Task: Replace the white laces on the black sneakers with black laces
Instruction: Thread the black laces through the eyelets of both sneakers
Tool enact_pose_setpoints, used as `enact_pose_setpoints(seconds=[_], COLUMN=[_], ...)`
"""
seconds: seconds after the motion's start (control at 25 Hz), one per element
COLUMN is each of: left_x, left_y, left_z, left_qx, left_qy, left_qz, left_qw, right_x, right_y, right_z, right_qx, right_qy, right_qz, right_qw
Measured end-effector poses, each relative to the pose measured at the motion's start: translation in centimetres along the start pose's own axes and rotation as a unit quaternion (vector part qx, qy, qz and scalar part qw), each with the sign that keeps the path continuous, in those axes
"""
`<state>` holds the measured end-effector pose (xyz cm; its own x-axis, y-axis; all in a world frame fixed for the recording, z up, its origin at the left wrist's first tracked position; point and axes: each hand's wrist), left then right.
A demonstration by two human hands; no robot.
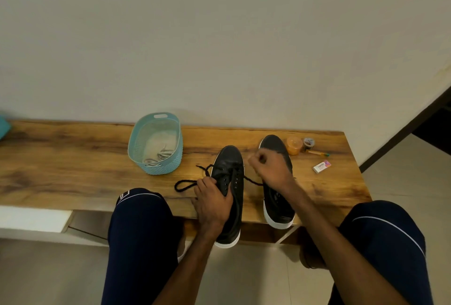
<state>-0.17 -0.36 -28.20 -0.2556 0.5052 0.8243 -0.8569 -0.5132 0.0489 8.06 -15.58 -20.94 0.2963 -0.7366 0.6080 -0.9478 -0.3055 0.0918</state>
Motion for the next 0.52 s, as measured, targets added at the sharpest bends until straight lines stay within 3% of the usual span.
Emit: enact_pose_setpoints(seconds=[0.08,0.24,0.32,0.4,0.44,0.48,0.52], left_x=[0.0,0.2,0.3,0.5,0.6,0.7,0.9], left_y=[0.1,-0.1,0.0,0.1,0.1,0.2,0.2], left_z=[0.0,0.2,0.3,0.3,0.4,0.5,0.6], left_qx=[0.003,0.011,0.012,0.004,-0.001,-0.004,-0.004], left_qy=[-0.007,-0.008,-0.004,-0.006,-0.010,-0.013,-0.016], left_qz=[-0.005,-0.010,-0.012,-0.007,-0.006,-0.006,-0.008], left_qw=[1.000,1.000,1.000,1.000,1.000,1.000,1.000], right_x=[-2.7,-4.2,-2.9,0.0,1.6,3.1,4.1], right_y=[0.2,0.2,0.2,-0.1,-0.2,-0.2,-0.2], right_z=[0.2,0.6,0.3,-0.5,-0.8,-1.0,-0.7], right_qx=[0.014,0.021,0.038,0.041,0.042,0.044,0.046], right_qy=[0.226,0.334,0.251,0.011,-0.104,-0.158,-0.135], right_qz=[-0.057,-0.047,-0.066,-0.048,-0.019,-0.007,-0.016], right_qw=[0.972,0.941,0.965,0.998,0.993,0.986,0.990])
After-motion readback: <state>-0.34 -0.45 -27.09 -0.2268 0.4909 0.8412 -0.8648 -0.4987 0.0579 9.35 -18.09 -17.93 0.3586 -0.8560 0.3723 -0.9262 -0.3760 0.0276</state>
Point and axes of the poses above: each hand's wrist, its own y-axis away from the middle knuckle, its own x-axis out of the back of the hand, z = x × y, and after that the axes turned 6 degrees about y, right-handed
